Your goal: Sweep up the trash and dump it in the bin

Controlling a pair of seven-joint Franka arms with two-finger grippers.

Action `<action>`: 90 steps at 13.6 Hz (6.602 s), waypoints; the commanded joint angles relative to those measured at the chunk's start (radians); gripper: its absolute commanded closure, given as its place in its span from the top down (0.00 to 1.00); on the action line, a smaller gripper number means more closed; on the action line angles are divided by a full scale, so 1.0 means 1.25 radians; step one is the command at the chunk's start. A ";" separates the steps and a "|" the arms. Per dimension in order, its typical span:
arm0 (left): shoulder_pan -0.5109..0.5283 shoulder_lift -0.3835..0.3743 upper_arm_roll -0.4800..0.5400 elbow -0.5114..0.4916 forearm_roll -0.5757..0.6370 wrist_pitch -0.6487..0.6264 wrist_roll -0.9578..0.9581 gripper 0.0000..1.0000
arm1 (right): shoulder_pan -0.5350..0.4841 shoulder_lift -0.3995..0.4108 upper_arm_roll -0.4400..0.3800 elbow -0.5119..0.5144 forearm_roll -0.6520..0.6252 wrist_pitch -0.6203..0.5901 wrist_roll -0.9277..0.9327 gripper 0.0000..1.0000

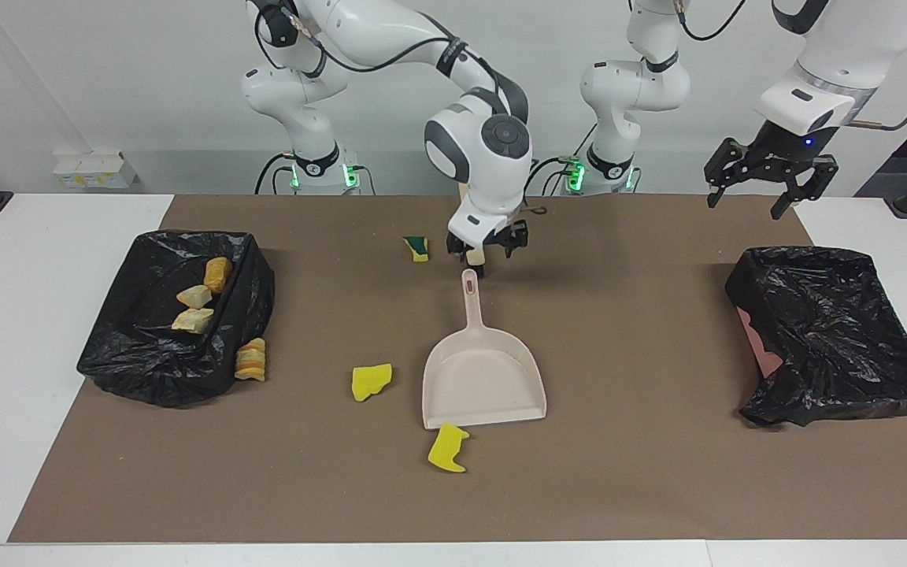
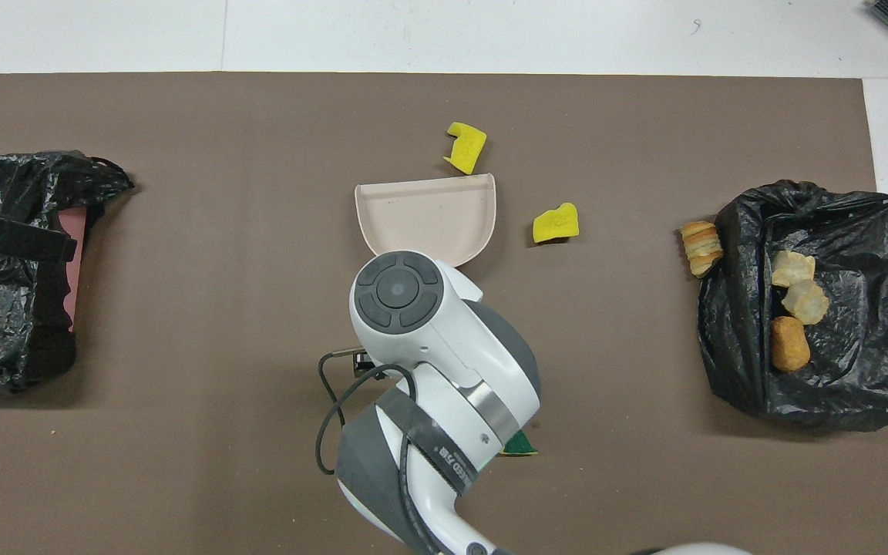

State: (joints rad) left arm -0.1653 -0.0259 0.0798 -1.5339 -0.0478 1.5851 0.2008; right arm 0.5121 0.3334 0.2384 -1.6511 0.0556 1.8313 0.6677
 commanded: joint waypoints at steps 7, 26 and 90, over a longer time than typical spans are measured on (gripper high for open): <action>-0.162 0.022 -0.001 -0.140 -0.011 0.257 -0.155 1.00 | 0.070 -0.224 0.006 -0.334 0.121 0.030 0.054 1.00; -0.476 0.296 -0.001 -0.276 -0.011 0.671 -0.505 1.00 | 0.160 -0.327 0.006 -0.614 0.189 0.316 0.070 0.00; -0.286 0.157 0.038 -0.374 0.165 0.478 0.632 0.00 | -0.326 0.031 0.019 -0.127 -0.102 0.102 -0.210 0.00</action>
State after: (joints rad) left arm -0.5178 0.2054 0.1243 -1.9560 0.1375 2.1473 0.9947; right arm 0.0823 0.3135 0.2548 -1.8711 -0.1364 1.9521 0.4374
